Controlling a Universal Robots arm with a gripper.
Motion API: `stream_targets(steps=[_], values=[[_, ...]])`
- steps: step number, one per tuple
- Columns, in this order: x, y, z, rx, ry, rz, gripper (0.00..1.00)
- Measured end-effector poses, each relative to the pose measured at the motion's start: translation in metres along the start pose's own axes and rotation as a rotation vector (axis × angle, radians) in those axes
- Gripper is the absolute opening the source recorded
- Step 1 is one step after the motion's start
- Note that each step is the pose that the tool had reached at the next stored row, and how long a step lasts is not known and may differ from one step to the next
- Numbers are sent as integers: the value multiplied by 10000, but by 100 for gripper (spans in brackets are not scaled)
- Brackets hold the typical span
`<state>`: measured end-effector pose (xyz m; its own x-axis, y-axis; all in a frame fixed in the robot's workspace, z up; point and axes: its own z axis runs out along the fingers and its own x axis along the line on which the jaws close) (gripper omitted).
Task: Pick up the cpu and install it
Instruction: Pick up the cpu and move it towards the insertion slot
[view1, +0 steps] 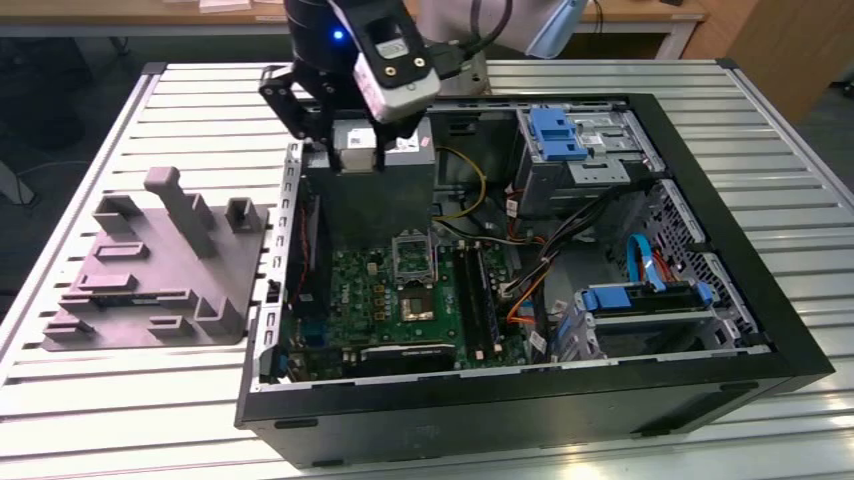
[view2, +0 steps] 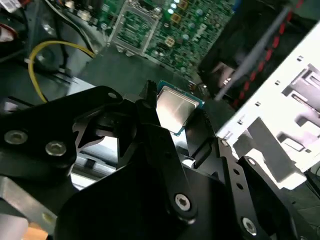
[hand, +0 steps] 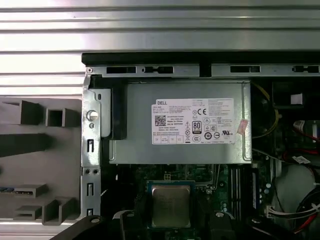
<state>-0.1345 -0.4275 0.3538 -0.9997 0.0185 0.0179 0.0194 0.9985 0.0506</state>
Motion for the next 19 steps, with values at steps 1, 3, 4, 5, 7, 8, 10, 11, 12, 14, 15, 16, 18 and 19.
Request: stream_targets(steps=[1, 3, 4, 5, 7, 8, 10, 11, 12, 14, 15, 16, 18, 19], values=[[-45, 0, 4, 0, 0, -1, 47], [-130, 1, 12, 0, 0, 0, 47], [-151, 1, 16, 0, 0, -1, 47], [-162, 0, 22, -2, -1, -1, 47], [-178, -9, 31, 1, 1, -1, 47], [-183, -23, 35, 2, 1, -1, 47], [-194, -60, 48, 1, 0, 0, 47], [-199, -78, 52, 1, 1, 1, 47], [-204, -97, 58, 1, 0, 0, 47], [-225, -128, 67, 0, 0, 1, 47], [-246, -138, 70, -1, 0, 0, 47], [-264, -147, 73, 0, 0, -1, 47], [-323, -158, 78, 0, 0, 1, 47], [-361, -159, 79, 1, 1, 1, 47]])
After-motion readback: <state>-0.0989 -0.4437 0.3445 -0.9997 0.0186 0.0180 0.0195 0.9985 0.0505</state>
